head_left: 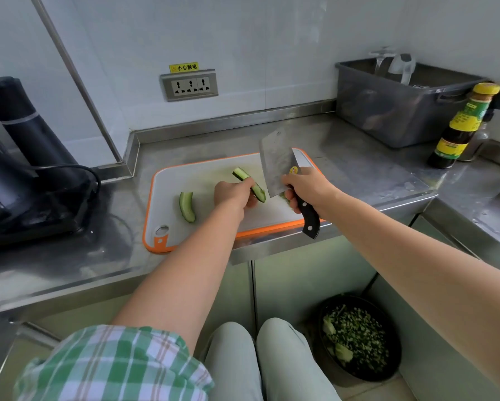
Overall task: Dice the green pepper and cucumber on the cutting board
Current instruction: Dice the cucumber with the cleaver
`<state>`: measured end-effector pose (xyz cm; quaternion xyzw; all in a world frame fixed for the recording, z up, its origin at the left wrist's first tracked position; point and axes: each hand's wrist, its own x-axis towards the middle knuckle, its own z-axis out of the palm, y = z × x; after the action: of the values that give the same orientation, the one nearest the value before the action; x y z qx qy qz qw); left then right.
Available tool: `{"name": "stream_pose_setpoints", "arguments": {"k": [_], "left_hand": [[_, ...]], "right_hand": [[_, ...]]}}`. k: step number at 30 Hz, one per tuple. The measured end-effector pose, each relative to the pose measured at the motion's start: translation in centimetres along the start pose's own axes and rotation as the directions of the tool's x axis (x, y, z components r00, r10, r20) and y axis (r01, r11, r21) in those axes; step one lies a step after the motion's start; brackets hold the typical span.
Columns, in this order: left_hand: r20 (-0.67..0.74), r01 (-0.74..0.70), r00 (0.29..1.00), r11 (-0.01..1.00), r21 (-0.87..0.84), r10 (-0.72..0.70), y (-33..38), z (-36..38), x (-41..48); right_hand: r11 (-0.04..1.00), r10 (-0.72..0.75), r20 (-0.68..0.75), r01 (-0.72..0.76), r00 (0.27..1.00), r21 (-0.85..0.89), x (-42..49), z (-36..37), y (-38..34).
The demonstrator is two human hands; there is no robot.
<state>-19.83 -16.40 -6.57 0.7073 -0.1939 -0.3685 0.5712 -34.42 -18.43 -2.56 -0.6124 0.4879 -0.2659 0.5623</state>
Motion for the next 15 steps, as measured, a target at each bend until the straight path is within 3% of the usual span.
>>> {"name": "stream_pose_setpoints", "arguments": {"k": [9,15], "left_hand": [[0.076,-0.033,0.996,0.977,-0.209,0.050,0.6,3.4,-0.5],[0.038,-0.032,0.998,0.958,-0.286,0.045,1.0,3.5,0.0]], "right_hand": [[0.996,0.056,-0.018,-0.055,0.998,0.070,1.0,-2.4,0.2],[0.996,-0.005,-0.169,-0.011,0.986,-0.090,1.8,-3.9,0.7]]}}
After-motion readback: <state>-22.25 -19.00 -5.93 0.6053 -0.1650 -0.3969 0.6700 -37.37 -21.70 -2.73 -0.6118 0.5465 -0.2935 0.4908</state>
